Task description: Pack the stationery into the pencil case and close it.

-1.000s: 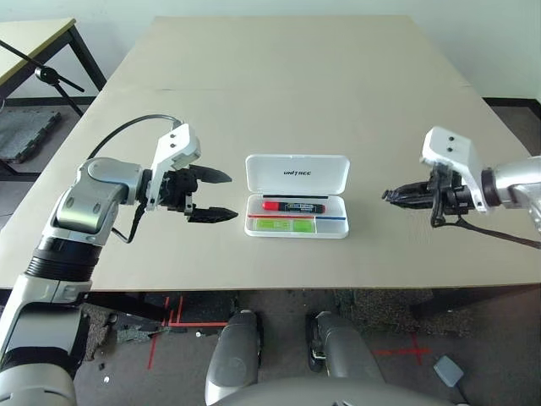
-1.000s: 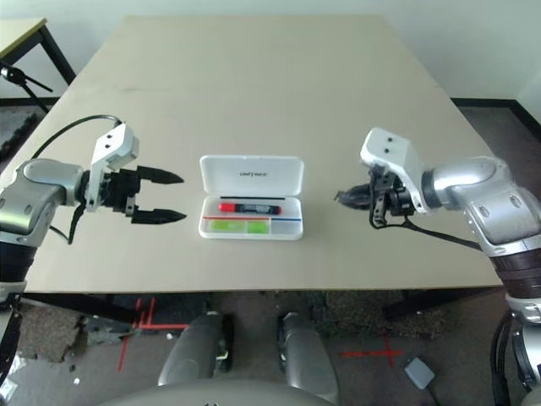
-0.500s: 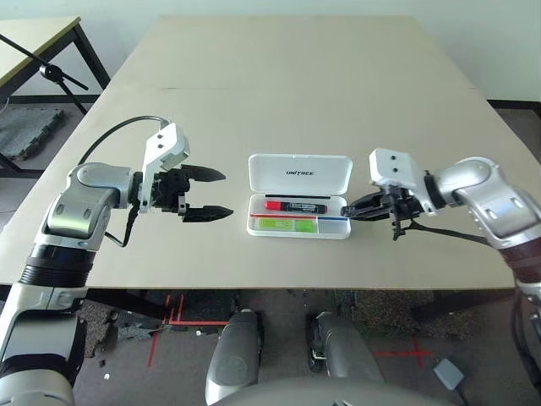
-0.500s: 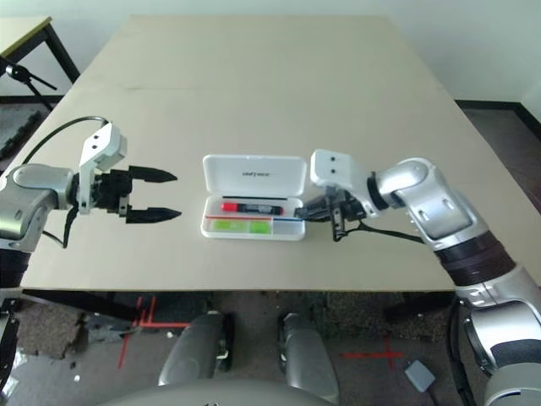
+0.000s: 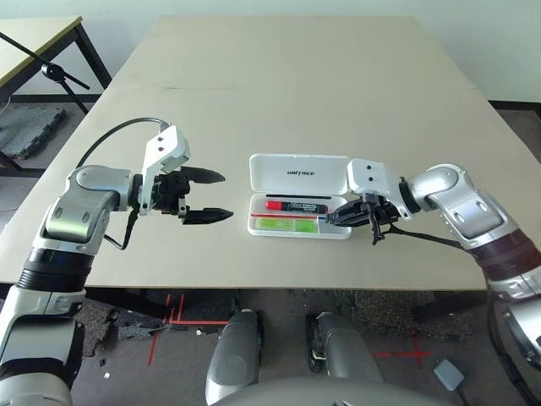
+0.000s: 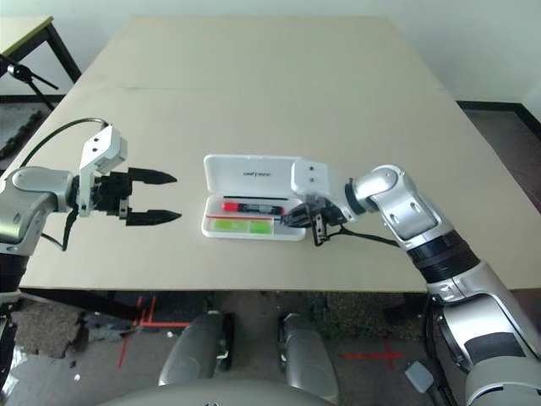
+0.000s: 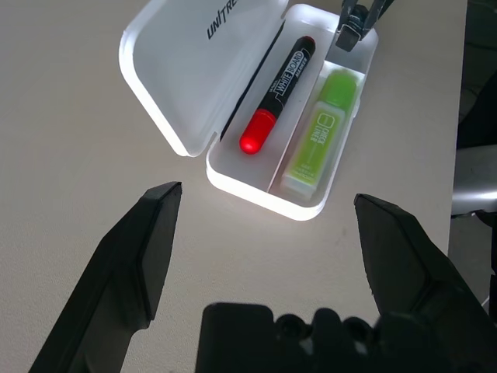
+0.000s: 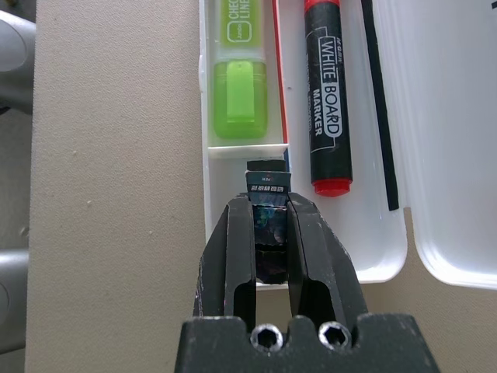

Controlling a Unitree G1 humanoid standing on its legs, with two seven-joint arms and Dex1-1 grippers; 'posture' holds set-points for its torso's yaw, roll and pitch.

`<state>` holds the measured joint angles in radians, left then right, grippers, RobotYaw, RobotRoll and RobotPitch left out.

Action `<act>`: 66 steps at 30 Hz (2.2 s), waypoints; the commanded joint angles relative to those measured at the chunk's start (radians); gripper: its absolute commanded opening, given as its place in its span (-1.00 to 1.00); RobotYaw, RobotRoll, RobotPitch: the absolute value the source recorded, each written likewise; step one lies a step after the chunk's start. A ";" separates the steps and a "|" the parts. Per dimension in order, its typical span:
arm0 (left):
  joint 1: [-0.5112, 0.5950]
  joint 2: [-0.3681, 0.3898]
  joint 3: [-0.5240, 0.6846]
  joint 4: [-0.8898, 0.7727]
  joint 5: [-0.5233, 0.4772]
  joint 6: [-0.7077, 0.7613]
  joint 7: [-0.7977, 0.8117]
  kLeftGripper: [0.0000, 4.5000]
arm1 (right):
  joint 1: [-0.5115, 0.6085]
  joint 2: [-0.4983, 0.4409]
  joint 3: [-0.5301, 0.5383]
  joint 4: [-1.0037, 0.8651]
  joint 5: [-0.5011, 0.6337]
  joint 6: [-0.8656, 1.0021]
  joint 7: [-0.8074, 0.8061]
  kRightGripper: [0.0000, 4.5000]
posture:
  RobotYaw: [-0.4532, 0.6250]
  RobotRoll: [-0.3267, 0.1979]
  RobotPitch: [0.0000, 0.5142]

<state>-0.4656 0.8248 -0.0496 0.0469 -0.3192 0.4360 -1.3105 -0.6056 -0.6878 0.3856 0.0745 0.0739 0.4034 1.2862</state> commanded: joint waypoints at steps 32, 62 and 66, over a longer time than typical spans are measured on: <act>-0.145 0.049 0.015 0.376 0.124 -0.056 0.145 -0.23 | 0.059 -0.230 -0.247 0.089 0.214 0.025 0.201 1.00 | 0.36 0.25 -0.57; -0.636 -0.380 -0.187 0.946 0.399 -0.426 0.176 -0.98 | 0.204 -0.254 -0.346 -0.014 0.274 0.080 0.106 1.00 | 0.17 0.25 -0.59; -0.634 -0.403 -0.209 0.898 0.396 -0.453 0.075 -0.98 | 0.223 -0.260 -0.350 -0.026 0.282 0.084 0.099 1.00 | 0.17 0.25 -0.59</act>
<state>-1.0919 0.4305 -0.2367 0.9793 0.0675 -0.0004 -1.1783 -0.3965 -0.9362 0.0553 0.0627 0.3427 0.4819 1.3882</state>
